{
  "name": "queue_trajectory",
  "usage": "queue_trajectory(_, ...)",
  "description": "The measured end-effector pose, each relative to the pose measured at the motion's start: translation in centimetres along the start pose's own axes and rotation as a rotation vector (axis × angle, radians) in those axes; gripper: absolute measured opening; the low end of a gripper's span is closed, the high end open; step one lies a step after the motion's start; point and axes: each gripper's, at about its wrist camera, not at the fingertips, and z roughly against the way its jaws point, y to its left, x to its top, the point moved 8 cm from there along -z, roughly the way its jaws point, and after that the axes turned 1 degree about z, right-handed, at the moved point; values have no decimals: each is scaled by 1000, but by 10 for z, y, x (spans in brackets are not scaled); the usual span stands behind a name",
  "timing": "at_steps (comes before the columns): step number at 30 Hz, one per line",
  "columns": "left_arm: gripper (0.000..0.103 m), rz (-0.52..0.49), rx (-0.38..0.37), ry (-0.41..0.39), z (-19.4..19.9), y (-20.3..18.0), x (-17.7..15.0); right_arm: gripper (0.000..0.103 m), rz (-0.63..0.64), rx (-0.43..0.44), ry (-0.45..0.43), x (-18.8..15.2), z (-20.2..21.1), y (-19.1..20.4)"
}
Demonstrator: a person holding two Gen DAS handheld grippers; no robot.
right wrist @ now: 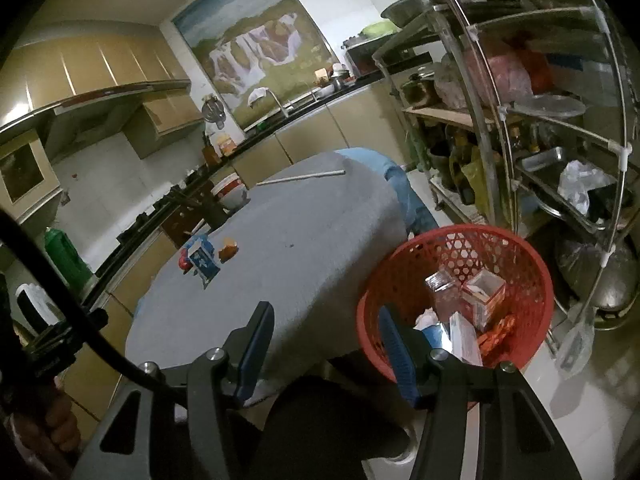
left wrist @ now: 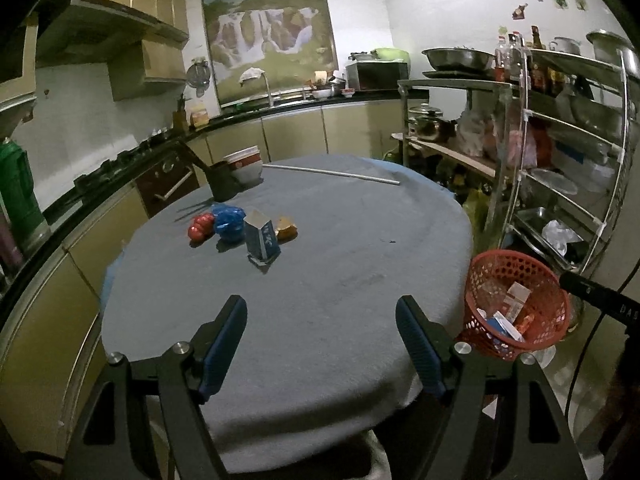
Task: Collect trash
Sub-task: 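Move both tools back toward the remaining items on the table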
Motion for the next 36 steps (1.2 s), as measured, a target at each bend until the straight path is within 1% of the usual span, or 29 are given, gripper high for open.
queue_trajectory(5, 77, 38, -1, 4, -1, 12, -3, 58, 7, -12, 6, 2, -3, 6)
queue_trajectory(10, 77, 79, -4, 8, 0, 22, -6, 58, 46, -12, 11, 1, -5, 19)
queue_trajectory(14, 77, 74, -1, 6, 0, 22, -8, 58, 71, -13, 18, -2, -5, 27)
queue_trajectory(17, 77, 68, 3, 7, -2, 23, -8, 58, 66, -15, 21, 0, -7, 27)
queue_trajectory(24, 77, 87, 6, 55, -12, 26, -15, 58, 66, -16, 28, 3, -8, 25)
queue_trajectory(36, 77, 136, 20, 98, -24, 30, -21, 58, 67, -23, 39, -2, -9, 23)
